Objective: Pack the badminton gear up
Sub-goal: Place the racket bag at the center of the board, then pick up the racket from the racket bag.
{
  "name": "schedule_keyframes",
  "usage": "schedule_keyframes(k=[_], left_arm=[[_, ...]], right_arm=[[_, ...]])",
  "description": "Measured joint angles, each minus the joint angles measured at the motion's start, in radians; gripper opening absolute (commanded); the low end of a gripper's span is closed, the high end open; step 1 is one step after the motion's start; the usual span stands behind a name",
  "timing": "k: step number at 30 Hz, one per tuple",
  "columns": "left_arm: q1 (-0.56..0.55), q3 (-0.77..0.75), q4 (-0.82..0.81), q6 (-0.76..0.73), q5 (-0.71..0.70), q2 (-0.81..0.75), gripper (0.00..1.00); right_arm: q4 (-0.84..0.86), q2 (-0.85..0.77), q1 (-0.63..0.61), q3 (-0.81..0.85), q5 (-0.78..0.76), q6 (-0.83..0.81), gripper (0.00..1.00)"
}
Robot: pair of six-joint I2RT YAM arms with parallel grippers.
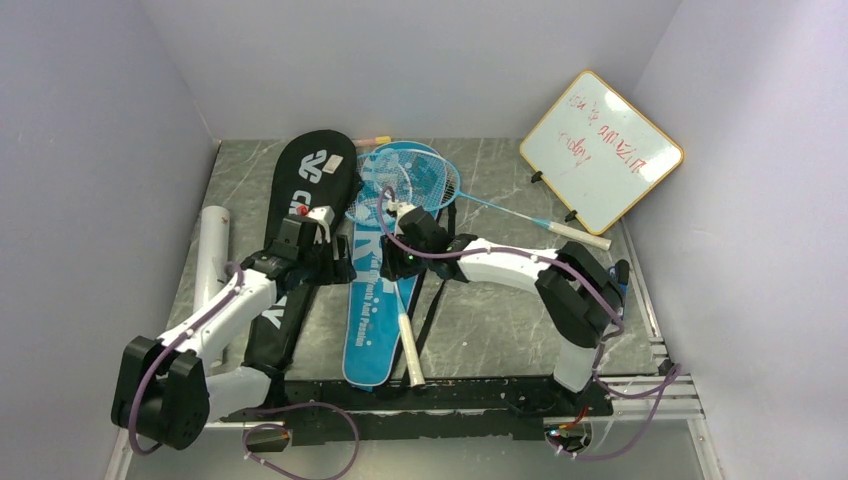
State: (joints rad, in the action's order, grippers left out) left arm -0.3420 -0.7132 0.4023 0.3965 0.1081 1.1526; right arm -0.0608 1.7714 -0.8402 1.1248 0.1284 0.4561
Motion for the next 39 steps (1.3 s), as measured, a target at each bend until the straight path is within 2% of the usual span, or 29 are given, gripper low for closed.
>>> schedule_keyframes(k=[3,8,15,19,26,32,34,35,36,37,39], left_arm=[[-0.003,0.003,-0.009,0.021,0.003,0.022,0.79],[-0.034,0.005,-0.039,0.088,-0.035,0.051,0.81],[-0.188,0.065,-0.113,0.2,-0.152,0.135,0.78],[-0.224,0.068,-0.125,0.224,-0.207,0.213,0.77],[-0.224,0.051,-0.182,0.236,-0.248,0.257,0.62],[-0.224,0.045,-0.259,0.258,-0.256,0.299,0.55],[-0.223,0.034,-0.292,0.264,-0.254,0.323,0.46],[-0.223,0.028,-0.302,0.266,-0.254,0.334,0.37],[-0.222,0.024,-0.317,0.271,-0.251,0.345,0.21],[-0.222,0.019,-0.332,0.272,-0.249,0.358,0.12],[-0.218,0.011,-0.346,0.271,-0.237,0.38,0.06]], right_arm=[[-0.003,0.043,-0.02,0.007,-0.043,-0.005,0.38],[-0.044,0.156,-0.022,0.088,-0.152,-0.004,0.37],[-0.064,0.235,-0.025,0.194,-0.248,-0.01,0.3],[-0.08,0.261,-0.035,0.222,-0.309,-0.028,0.01],[-0.114,0.19,-0.028,0.142,-0.457,-0.017,0.0],[-0.14,0.008,0.105,-0.001,-0.465,0.028,0.0],[-0.147,-0.047,0.168,-0.035,-0.476,0.046,0.0],[-0.151,-0.068,0.193,-0.047,-0.483,0.054,0.0],[-0.156,-0.091,0.22,-0.063,-0.494,0.064,0.0],[-0.161,-0.116,0.241,-0.08,-0.502,0.073,0.0],[-0.168,-0.167,0.268,-0.119,-0.512,0.085,0.0]])
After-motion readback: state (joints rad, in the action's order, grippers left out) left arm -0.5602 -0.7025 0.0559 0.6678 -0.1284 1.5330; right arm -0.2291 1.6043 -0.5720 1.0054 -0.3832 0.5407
